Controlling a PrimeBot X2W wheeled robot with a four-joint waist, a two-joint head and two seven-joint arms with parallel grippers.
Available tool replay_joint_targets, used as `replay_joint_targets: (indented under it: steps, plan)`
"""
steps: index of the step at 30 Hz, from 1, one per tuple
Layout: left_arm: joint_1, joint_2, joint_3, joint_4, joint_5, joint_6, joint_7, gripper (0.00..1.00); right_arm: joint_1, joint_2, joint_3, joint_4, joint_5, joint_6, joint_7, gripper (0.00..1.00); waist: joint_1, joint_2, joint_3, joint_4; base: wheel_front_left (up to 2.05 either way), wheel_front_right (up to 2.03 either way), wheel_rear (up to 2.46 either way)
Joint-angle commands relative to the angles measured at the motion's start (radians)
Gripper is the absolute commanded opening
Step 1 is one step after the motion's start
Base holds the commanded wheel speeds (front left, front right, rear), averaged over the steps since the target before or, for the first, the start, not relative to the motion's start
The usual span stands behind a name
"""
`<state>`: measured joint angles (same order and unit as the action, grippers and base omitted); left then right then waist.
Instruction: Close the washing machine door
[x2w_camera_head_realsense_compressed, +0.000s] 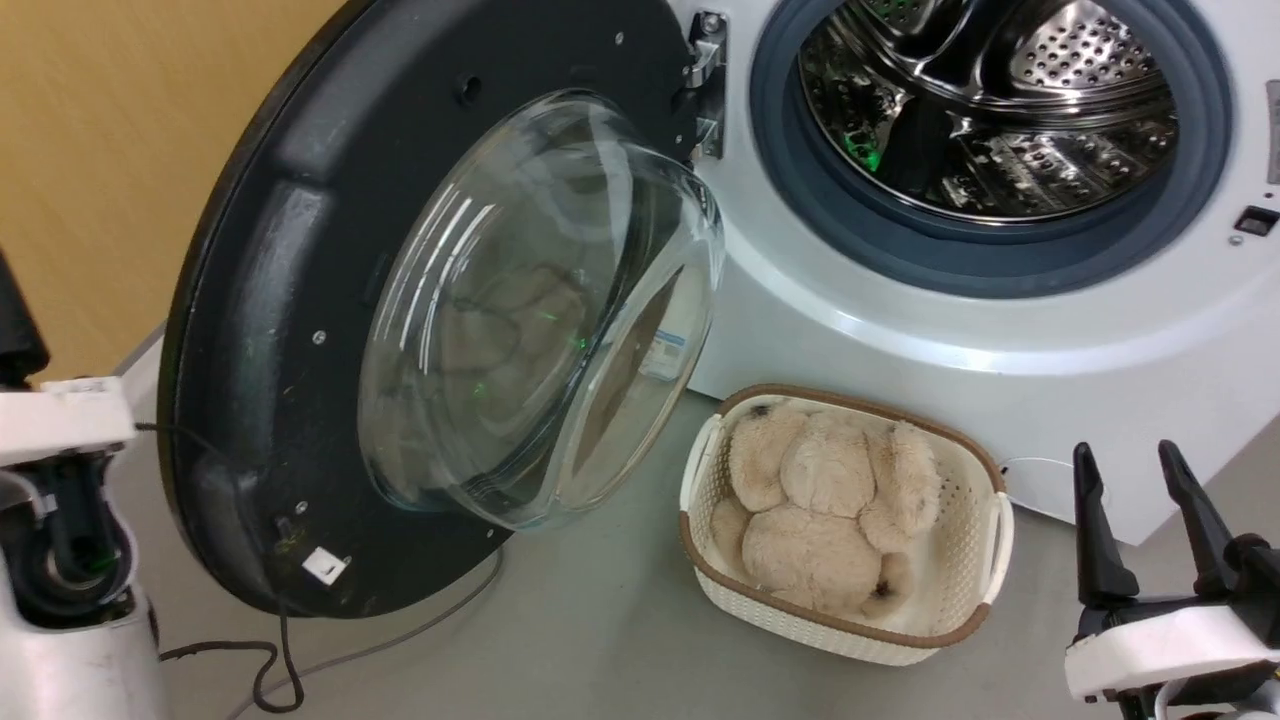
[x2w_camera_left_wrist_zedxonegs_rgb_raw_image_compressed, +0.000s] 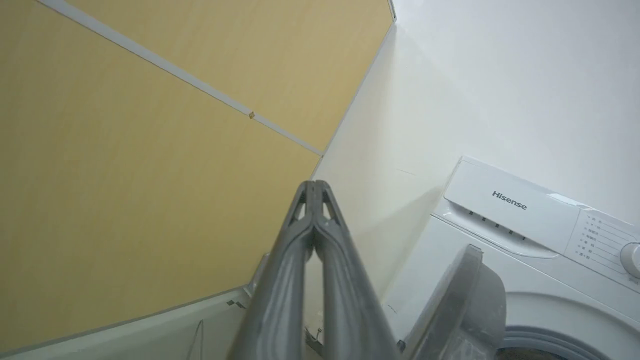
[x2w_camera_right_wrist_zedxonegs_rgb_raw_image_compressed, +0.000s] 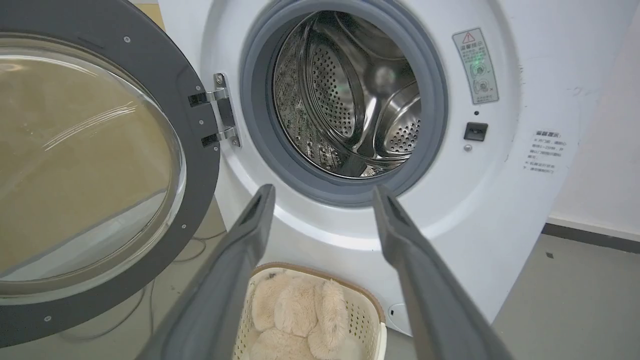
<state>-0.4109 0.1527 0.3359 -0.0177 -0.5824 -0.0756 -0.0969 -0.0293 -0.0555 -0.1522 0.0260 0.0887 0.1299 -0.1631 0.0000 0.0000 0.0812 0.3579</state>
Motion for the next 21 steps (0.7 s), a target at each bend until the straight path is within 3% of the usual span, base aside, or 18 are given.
replay_joint_targets:
  steps: [1,5,12,21]
  plan:
    - [-0.019,0.008,0.022,0.015,-0.041,-0.009,0.006,0.0,-0.015,0.003,-0.006,0.003,0.006,0.001,-0.011,1.0,0.0,0.0,0.004,0.008,0.0,0.0,0.0]
    - [-0.009,0.006,0.072,0.072,-0.16,-0.013,0.037,0.0,-0.015,0.004,-0.017,0.005,0.007,0.001,-0.02,1.0,0.0,0.0,0.009,0.025,0.0,0.0,0.0]
    - [0.017,-0.001,0.112,0.179,-0.41,-0.021,0.186,0.0,-0.022,0.004,-0.039,0.005,0.004,0.001,-0.034,1.0,0.0,0.0,0.028,0.056,0.0,0.0,0.0]
    - [0.092,-0.007,0.088,0.252,-0.631,-0.031,0.359,0.0,-0.035,0.004,-0.059,0.003,0.006,0.001,-0.053,1.0,0.0,0.0,0.05,0.087,0.0,0.0,0.0]
